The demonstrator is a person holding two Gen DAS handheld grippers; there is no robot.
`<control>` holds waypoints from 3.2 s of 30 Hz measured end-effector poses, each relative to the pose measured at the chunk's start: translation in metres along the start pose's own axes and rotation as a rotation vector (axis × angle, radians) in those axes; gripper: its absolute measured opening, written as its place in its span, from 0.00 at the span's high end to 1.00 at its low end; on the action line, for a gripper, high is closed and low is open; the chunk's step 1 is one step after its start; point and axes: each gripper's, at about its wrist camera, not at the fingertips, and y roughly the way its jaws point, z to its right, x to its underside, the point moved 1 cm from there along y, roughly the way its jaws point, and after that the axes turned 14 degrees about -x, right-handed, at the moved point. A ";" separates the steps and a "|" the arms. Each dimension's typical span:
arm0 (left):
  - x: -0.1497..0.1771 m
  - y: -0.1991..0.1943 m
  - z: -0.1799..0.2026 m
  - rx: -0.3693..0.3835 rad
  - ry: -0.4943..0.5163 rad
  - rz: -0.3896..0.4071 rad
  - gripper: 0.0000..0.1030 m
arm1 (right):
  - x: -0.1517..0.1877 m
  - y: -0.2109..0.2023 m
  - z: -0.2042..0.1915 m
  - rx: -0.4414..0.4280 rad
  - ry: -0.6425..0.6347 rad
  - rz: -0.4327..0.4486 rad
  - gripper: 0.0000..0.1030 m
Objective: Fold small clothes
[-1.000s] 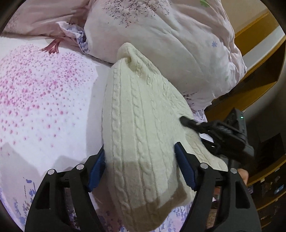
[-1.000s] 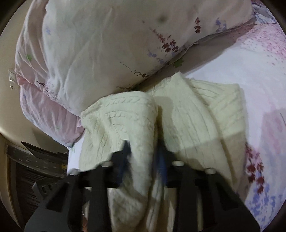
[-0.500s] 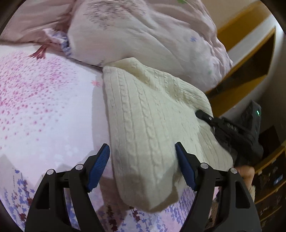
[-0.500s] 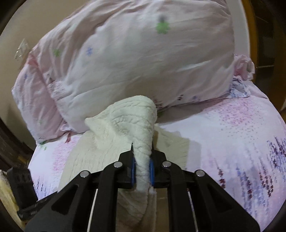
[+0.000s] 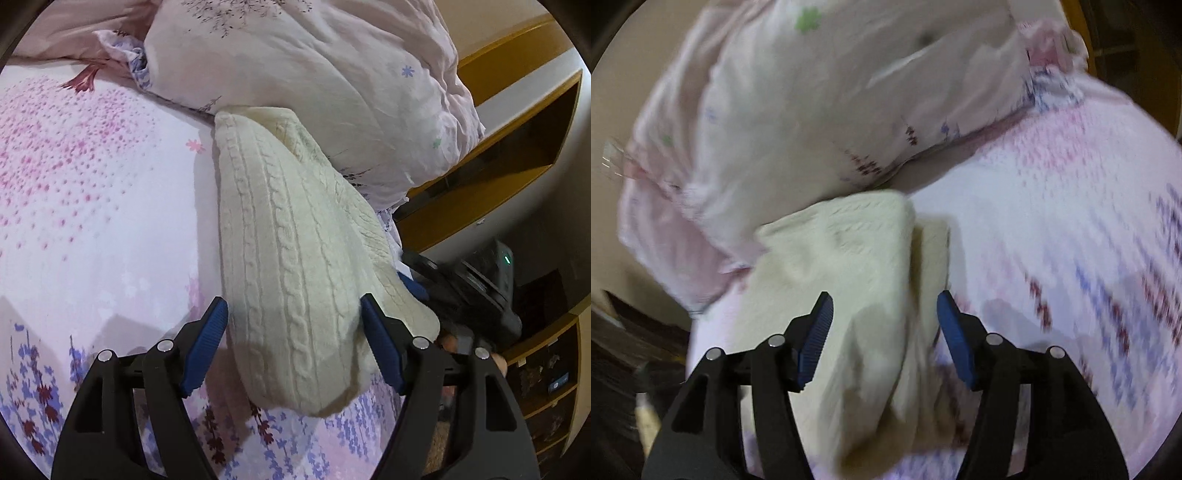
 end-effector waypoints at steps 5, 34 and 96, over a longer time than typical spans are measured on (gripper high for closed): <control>0.007 -0.001 -0.001 -0.017 -0.007 -0.013 0.30 | 0.034 -0.008 -0.012 -0.065 -0.037 -0.049 0.43; -0.049 0.017 -0.002 -0.105 -0.071 -0.097 0.27 | -0.028 0.012 0.019 -0.019 0.051 0.028 0.46; 0.008 0.026 0.051 -0.300 0.210 -0.004 0.19 | 0.071 -0.037 -0.031 0.178 -0.316 0.153 0.68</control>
